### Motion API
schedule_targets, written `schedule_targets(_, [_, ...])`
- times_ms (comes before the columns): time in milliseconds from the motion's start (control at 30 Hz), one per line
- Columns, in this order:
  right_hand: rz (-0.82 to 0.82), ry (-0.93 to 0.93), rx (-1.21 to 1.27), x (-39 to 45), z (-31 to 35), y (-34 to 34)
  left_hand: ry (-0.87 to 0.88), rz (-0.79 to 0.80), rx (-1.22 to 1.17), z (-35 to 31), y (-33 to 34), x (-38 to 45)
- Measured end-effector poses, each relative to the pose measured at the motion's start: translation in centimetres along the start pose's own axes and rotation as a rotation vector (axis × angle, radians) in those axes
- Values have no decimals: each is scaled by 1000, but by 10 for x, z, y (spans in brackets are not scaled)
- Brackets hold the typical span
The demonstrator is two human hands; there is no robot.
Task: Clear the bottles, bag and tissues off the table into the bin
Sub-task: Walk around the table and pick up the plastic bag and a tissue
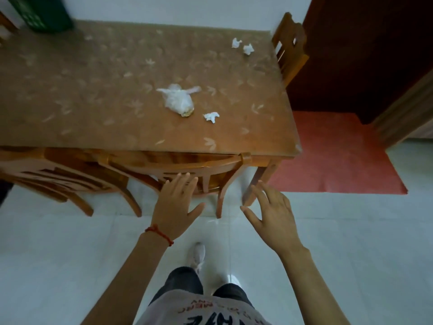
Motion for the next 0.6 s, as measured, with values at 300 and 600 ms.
schedule_targets(300, [-90,-4,49,101,11,6,7,-73,-14,35,-11,94])
schedule_targets(600, [-96,43,9,217,28,31,-43,5,-9,98,-16,199])
Point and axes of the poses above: each hand's wrist, its own x-axis towards the middle knuckle, its own y-axis out of the palm, z = x × y, the point moved 10 cm from there along x, towards the middle knuckle, and after that the axes turned 12 degrees about -z, right-handed, at the moved point
